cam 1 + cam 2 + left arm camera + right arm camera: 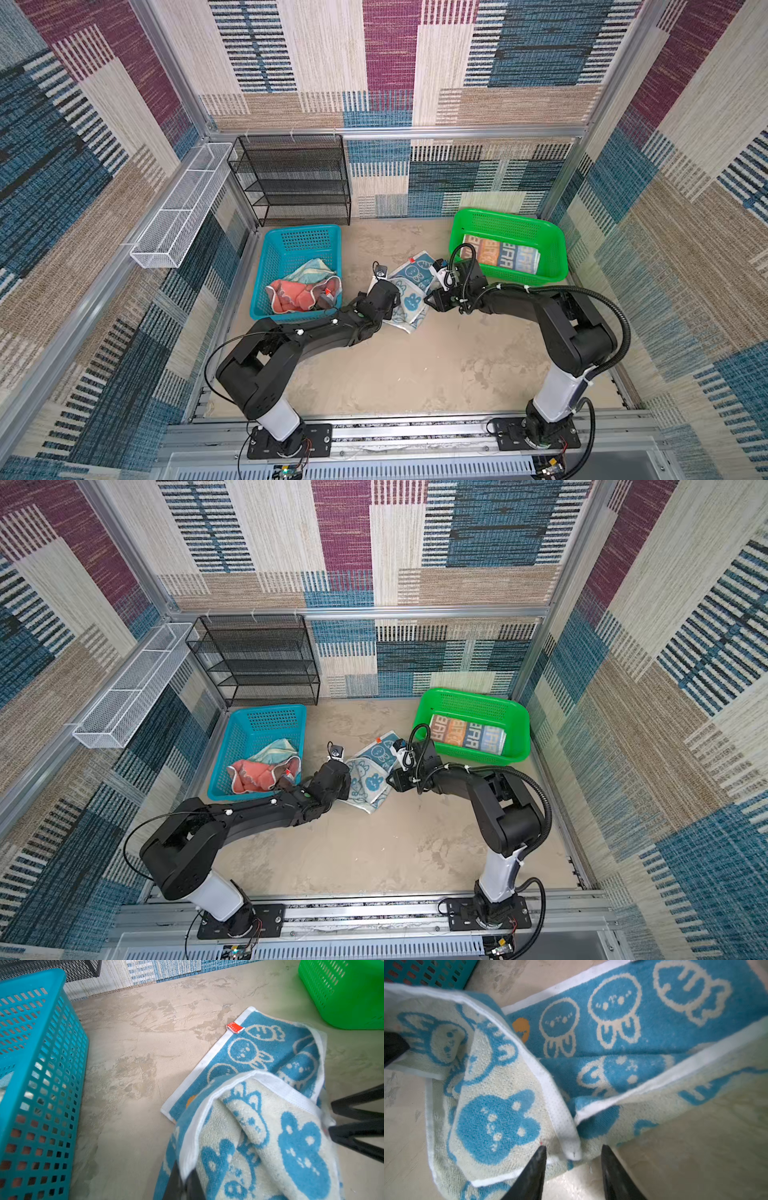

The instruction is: Fold and stack the towels

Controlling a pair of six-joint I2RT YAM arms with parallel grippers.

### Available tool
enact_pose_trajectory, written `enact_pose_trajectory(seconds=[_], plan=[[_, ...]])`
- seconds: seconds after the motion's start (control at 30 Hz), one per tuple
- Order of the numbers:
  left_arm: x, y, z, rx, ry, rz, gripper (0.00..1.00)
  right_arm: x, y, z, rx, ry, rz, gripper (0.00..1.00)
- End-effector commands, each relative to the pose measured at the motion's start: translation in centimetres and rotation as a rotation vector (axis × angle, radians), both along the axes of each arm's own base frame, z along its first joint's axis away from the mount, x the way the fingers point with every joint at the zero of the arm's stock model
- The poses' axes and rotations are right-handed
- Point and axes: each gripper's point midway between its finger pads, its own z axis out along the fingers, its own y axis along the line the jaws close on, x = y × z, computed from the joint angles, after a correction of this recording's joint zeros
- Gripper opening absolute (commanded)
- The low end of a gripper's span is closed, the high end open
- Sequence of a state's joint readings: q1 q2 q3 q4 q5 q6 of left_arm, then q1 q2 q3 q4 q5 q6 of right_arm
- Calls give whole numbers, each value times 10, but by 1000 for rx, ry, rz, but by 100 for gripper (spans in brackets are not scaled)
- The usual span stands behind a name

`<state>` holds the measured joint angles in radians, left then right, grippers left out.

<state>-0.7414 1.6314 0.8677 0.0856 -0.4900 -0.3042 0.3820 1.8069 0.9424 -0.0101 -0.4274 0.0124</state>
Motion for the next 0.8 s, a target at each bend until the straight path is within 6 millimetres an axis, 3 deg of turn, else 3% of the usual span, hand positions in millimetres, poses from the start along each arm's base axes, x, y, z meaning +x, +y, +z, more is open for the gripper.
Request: enact_pose_trajectory(seconds=[0.0,0.17,0.43,0.67,0.77], plan=[[1,-1,-2,12,5,-8,0,11,9,8,44,-38,7,46],[1,-1,-3,17,9,-9,0,14,13,7,55,-35,24,46],[3,-3,-7,30,18,-12,0,1,21,13,120,-23,67,44],[4,-4,-10,35,25,-14,0,-4,19,-2,110,24,59,43],[3,-3,-11,38,25,-14,0,-5,21,-6,120,43,66,38]])
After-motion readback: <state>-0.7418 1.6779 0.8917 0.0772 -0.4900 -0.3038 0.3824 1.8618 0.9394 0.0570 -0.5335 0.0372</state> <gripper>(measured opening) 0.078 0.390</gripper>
